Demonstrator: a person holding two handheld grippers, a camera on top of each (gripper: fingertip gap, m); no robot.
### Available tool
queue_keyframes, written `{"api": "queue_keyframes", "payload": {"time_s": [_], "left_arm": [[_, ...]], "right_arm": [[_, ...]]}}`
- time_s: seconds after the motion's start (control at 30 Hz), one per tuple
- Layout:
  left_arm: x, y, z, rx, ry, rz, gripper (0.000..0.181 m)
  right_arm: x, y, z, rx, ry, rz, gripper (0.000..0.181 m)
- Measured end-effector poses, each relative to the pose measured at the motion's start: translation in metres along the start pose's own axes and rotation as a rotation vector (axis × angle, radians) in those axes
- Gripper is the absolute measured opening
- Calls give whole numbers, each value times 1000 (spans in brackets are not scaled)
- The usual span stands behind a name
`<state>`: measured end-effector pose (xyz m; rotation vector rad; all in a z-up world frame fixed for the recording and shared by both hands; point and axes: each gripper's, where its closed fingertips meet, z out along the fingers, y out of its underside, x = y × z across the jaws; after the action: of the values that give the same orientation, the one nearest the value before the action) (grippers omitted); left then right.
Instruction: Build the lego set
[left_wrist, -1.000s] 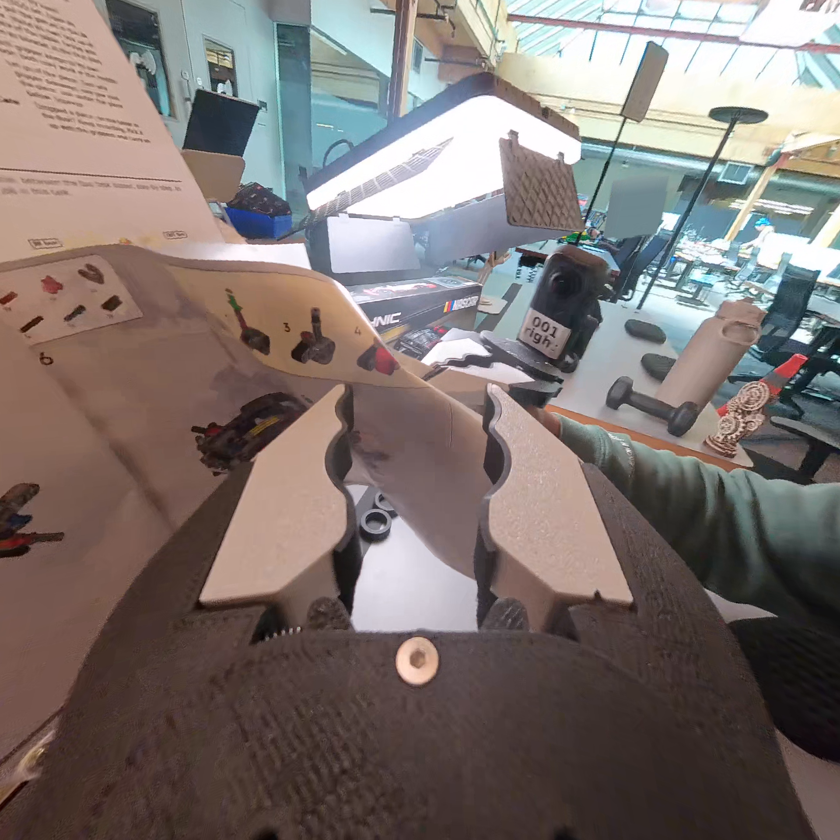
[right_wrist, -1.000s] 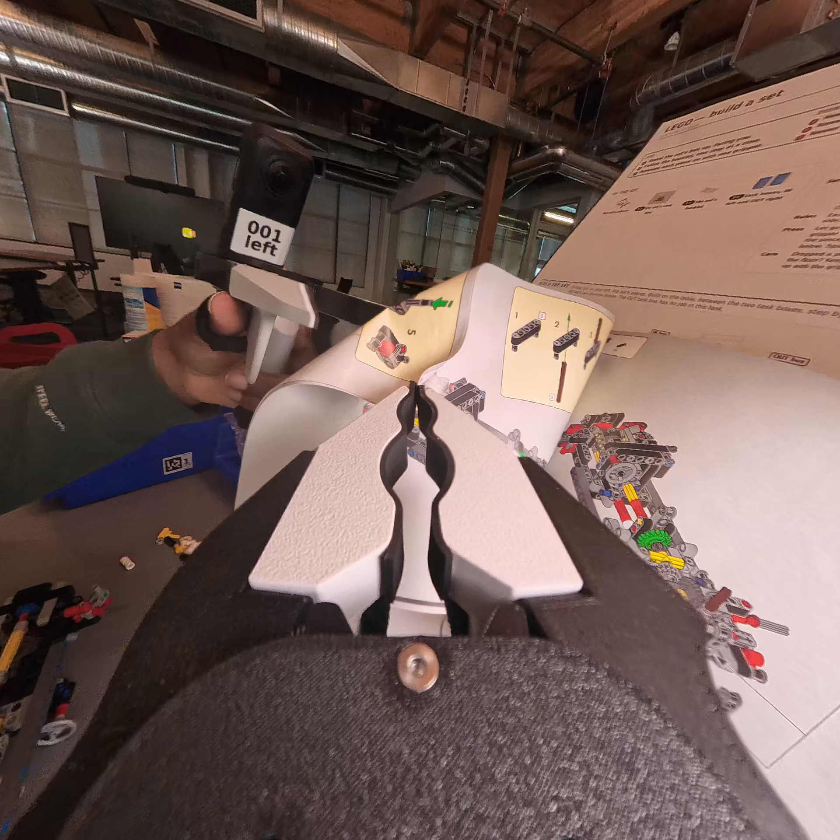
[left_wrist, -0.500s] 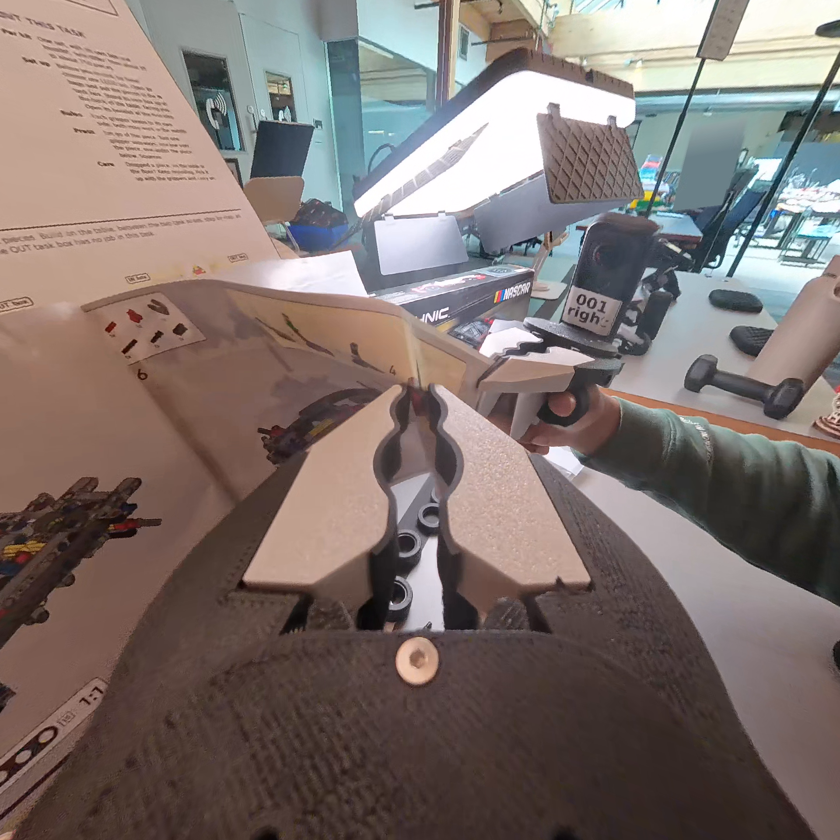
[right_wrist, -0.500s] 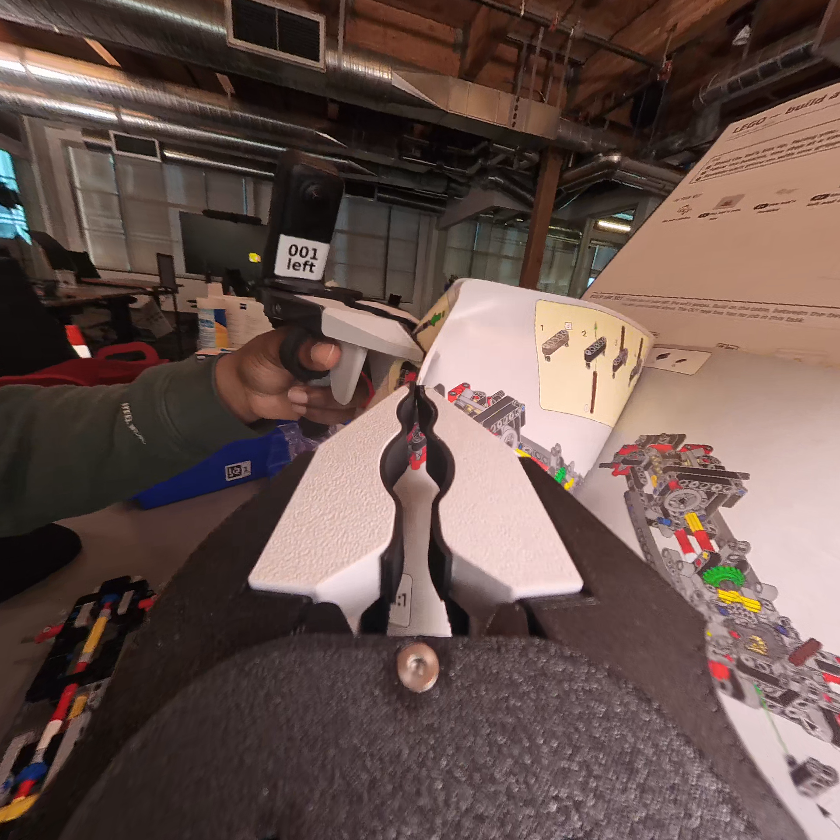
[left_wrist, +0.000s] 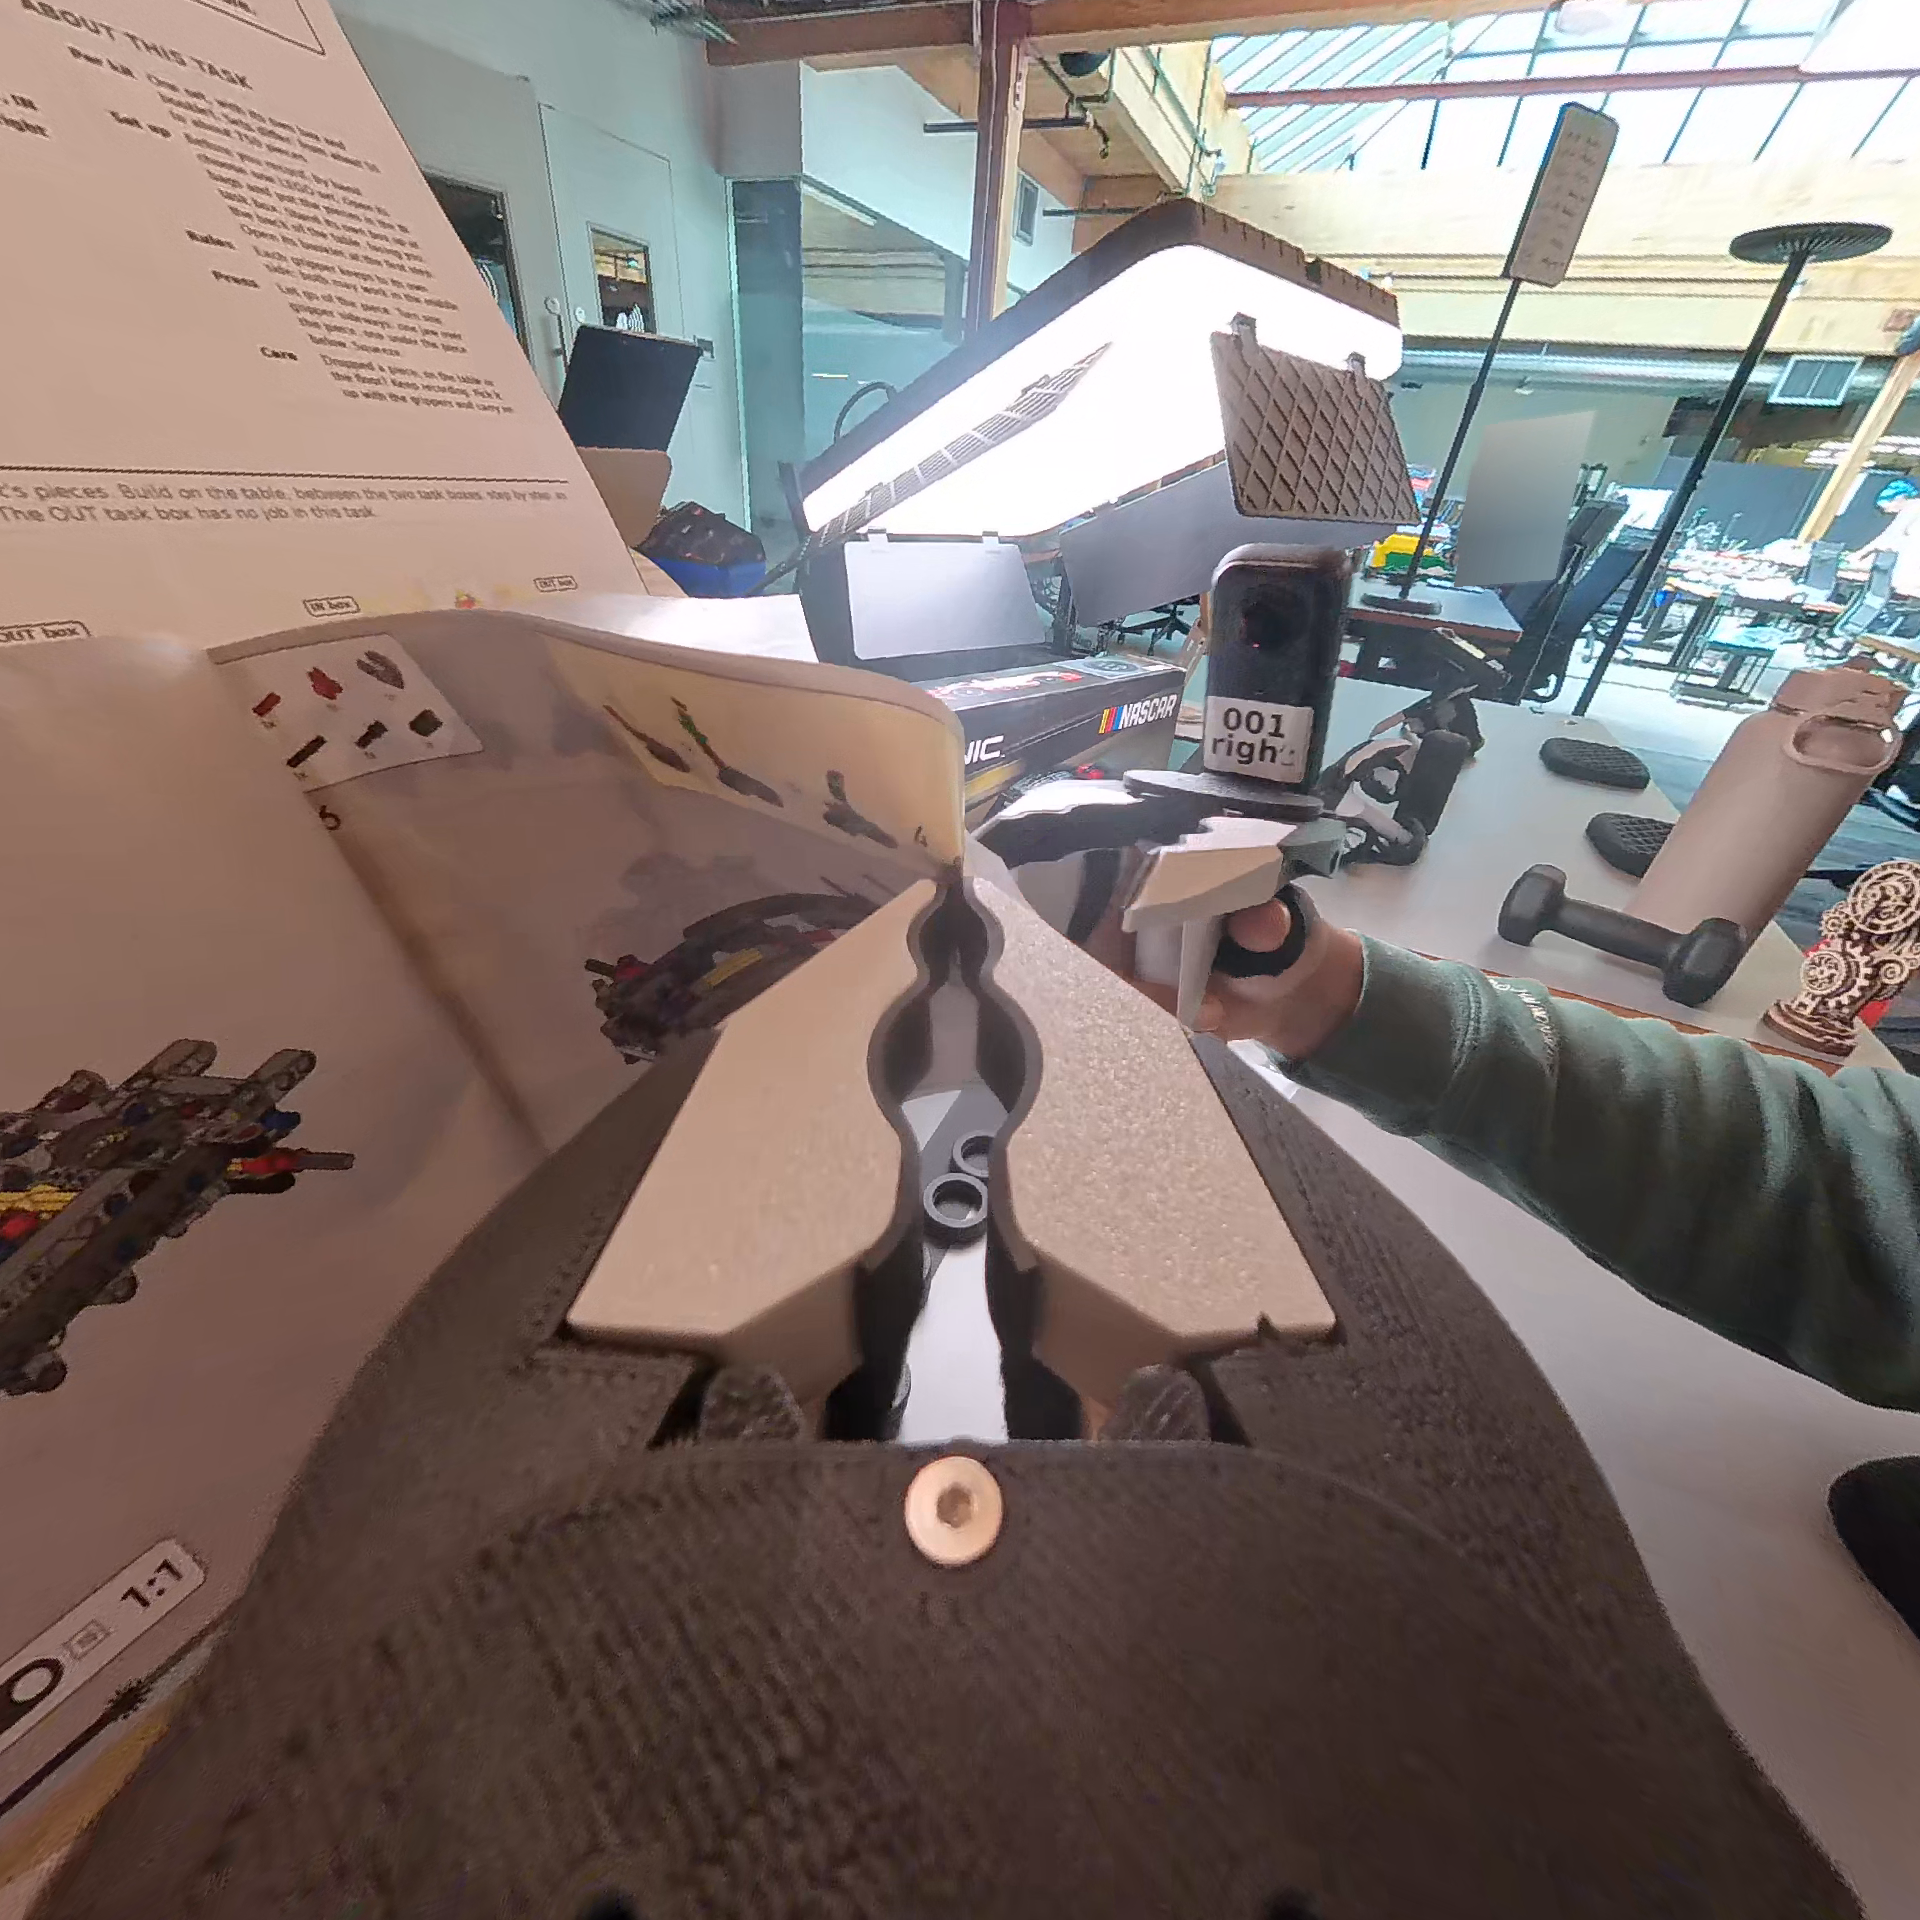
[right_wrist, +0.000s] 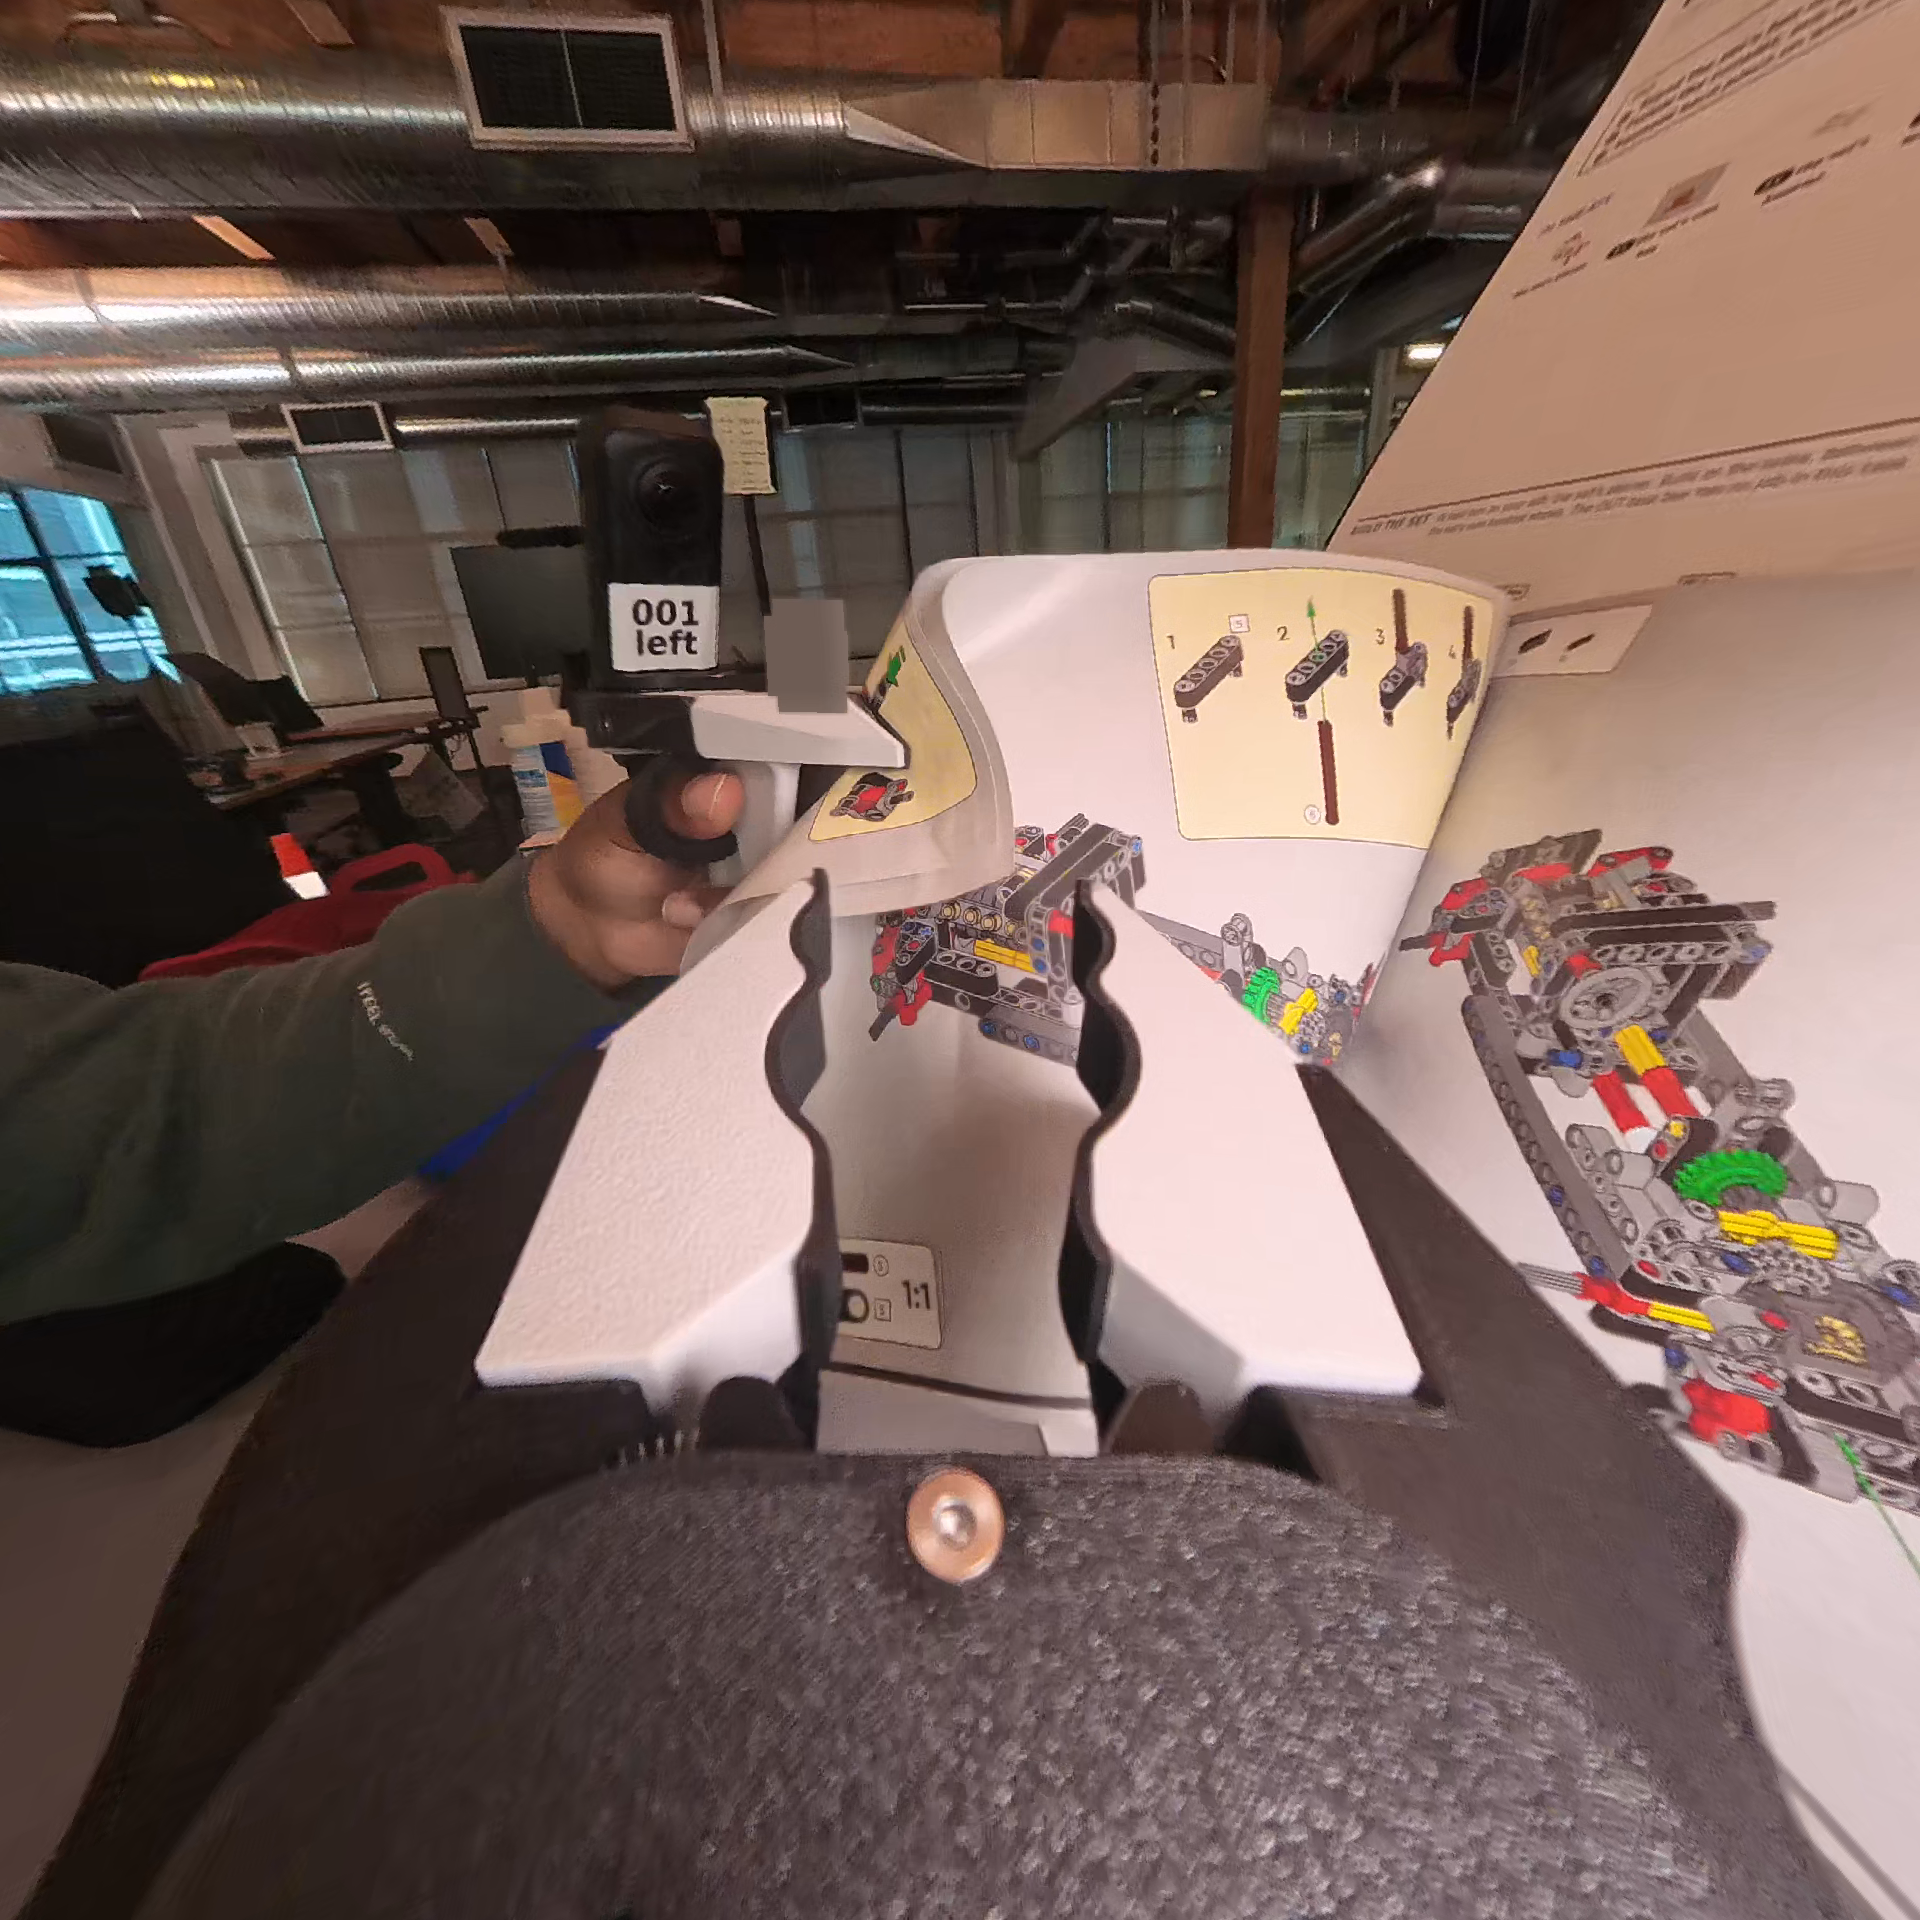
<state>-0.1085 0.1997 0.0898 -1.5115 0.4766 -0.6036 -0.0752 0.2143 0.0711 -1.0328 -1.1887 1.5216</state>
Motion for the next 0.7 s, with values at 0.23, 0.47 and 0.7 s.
{"api": "queue_keyframes", "payload": {"time_s": [0.23, 0.47, 0.7], "left_arm": [[-1, 0, -1, 1, 21, -18, 0], [-23, 0, -23, 12, -13, -41, 0], [-74, 5, -55, -45, -165, -17, 0]], "right_arm": [[-1, -6, 6, -14, -47, 45, 0], [22, -11, -22, -63, 3, 45, 0], [84, 14, -50, -267, 432, -269, 0]]}}
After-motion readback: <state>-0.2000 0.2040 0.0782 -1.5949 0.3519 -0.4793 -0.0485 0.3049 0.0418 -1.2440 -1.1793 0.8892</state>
